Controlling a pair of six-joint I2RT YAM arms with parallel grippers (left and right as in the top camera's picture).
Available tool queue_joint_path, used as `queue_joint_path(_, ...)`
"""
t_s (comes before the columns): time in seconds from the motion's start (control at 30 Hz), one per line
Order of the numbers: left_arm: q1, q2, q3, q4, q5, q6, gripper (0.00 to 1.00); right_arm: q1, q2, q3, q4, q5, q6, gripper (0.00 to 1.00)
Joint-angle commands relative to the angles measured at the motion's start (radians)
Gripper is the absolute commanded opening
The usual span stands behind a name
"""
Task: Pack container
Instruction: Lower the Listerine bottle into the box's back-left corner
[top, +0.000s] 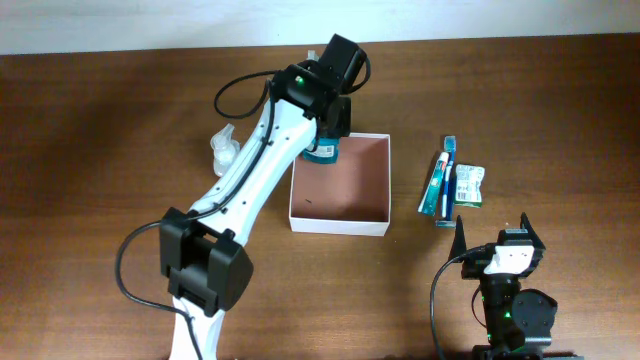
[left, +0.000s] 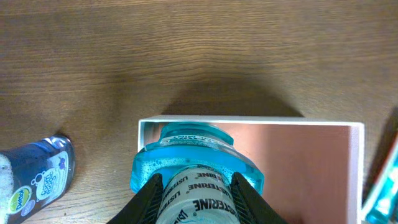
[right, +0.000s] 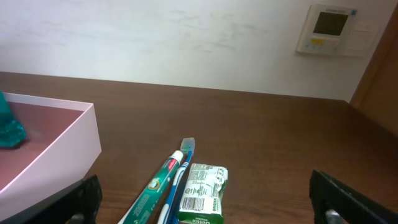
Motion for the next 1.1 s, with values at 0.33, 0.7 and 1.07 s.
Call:
queue_joint_path(0.33, 0.001, -0.007, 0.034, 0.027, -0.087, -0.074, 0.15, -0.006, -0.008, -0.005, -0.006, -0.005, -0.003, 0.98)
queue_joint_path(0.7, 0.001, -0.006, 0.028, 0.03, -0.09, -0.084, 0.16, -0.006, -0.008, -0.005, -0.006, -0.005, -0.003, 0.98)
queue_joint_path(1.07, 0.002, 0.01, 0.026, 0.042, -0.089, -0.084, 0.17, -0.006, -0.008, -0.005, -0.006, -0.005, -0.003, 0.98)
